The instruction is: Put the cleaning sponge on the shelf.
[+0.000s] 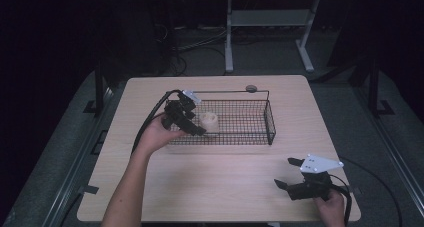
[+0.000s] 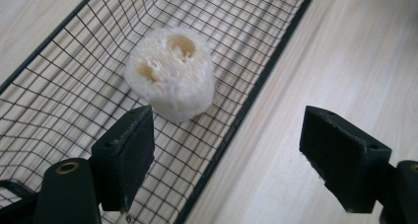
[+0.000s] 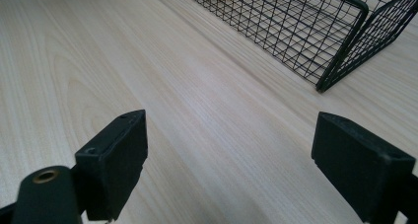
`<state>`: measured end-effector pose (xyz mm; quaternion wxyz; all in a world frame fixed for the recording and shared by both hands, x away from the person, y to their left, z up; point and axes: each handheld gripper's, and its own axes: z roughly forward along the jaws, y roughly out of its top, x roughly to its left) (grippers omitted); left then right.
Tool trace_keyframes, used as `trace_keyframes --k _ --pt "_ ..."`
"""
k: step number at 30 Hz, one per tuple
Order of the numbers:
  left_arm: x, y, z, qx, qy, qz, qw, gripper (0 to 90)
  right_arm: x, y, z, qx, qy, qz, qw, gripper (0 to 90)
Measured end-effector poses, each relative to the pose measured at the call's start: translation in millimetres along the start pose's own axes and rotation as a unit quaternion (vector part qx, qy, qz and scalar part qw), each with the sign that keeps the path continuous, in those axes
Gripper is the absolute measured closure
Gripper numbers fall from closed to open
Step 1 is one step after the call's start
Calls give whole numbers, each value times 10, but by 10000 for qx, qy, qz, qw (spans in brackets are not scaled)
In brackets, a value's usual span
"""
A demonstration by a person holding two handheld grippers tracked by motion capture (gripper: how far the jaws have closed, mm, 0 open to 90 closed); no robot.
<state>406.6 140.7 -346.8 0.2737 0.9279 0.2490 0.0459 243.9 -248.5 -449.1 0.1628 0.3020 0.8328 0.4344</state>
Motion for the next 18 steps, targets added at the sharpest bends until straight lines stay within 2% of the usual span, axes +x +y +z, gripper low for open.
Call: trace_keyframes --k 5,18 --pt "-84 -92 -65 -38 -53 -3 10000 205 10 1 2 38 -5 0 10000 134" --pt "-290 -270 -221 -213 -86 148 9996 201 7 -5 2 64 -25 -6 10000 134"
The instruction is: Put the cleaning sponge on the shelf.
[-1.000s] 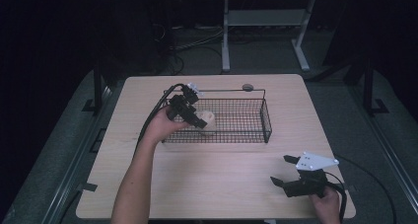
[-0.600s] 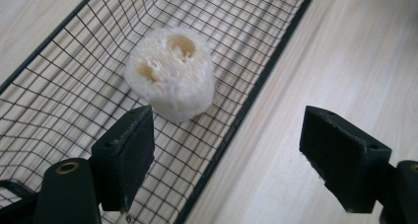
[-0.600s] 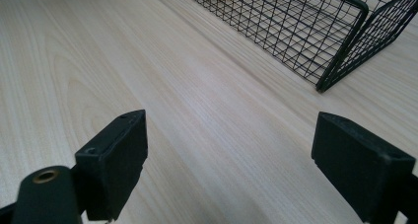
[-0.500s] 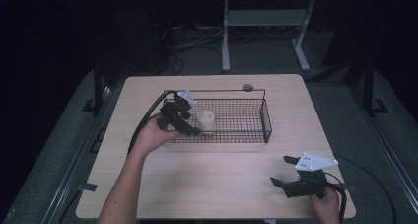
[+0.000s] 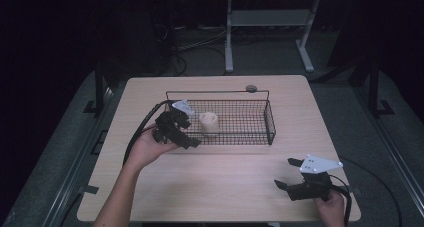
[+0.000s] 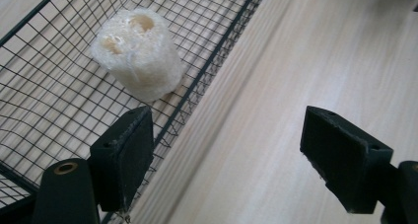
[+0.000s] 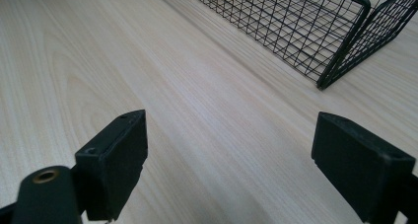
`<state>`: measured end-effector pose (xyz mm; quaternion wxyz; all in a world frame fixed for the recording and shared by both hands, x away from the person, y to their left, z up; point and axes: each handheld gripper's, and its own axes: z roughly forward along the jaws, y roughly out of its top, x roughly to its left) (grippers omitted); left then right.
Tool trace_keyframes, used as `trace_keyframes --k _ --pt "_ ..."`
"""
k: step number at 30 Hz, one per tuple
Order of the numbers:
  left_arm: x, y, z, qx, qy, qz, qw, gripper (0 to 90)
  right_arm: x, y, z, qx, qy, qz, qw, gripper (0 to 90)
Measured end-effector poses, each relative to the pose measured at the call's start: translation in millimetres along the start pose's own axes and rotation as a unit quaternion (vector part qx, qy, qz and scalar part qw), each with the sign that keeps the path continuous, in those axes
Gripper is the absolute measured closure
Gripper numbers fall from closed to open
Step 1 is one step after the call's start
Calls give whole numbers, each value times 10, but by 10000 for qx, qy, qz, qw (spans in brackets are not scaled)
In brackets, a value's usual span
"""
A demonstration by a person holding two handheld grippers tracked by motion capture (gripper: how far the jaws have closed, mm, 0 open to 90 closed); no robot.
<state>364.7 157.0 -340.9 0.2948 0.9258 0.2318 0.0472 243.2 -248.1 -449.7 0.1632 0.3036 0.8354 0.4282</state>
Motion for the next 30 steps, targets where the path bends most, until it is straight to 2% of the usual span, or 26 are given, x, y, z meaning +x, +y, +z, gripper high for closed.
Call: trace_keyframes --k 16,19,30 --pt "-251 -313 -181 -199 4 40 9998 201 0 -7 15 50 -45 0 10000 134" --pt "-308 -375 -191 -140 1 114 9998 201 1 -8 20 57 -48 -14 10000 134" --pt "-416 -582 -237 -205 -18 69 9998 201 -5 -14 20 130 -82 -3 9999 134"
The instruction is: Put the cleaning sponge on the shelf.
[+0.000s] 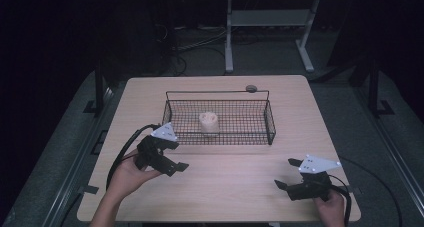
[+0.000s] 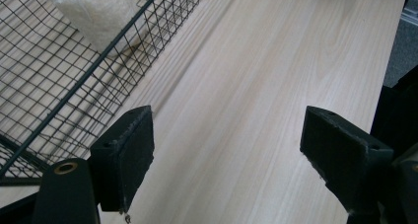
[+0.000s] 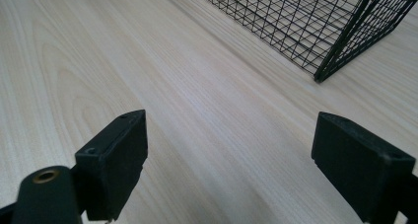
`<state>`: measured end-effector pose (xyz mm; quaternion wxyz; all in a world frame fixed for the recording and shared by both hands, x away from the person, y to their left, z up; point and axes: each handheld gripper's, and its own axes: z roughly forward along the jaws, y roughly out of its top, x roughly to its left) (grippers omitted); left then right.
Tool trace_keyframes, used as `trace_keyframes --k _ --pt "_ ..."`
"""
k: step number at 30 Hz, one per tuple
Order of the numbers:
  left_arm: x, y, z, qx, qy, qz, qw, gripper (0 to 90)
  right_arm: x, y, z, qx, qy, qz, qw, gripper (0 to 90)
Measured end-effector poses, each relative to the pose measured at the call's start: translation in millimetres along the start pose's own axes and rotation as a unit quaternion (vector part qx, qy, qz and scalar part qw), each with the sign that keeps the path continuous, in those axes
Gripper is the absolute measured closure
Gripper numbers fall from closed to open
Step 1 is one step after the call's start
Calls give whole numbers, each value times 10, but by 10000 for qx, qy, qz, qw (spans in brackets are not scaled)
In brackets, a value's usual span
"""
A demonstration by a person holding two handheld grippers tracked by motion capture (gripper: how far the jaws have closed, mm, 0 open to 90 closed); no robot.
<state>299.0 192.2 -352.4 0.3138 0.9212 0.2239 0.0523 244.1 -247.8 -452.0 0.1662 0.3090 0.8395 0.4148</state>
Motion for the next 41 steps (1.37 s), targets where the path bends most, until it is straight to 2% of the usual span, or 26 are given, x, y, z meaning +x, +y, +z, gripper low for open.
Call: trace_keyframes --k 15,19,29,36,38,41 --pt "-85 -276 4 -8 16 -107 9999 200 -10 -7 9 31 -19 -17 10000 134" --pt "-111 -357 0 -84 11 -144 9999 200 -8 -9 13 41 -30 -6 10000 134" --pt "-199 -566 33 -72 97 -219 9997 200 2 -9 23 75 -25 -21 10000 134" --pt "-256 -723 68 -191 100 -352 9991 200 2 -11 25 85 -29 -37 10000 134" --pt "-283 -766 85 -197 179 -327 9991 200 3 -11 21 69 -26 -34 10000 134" --pt "-314 -860 131 -263 212 -417 9986 199 12 -8 15 67 -50 -39 10000 134"
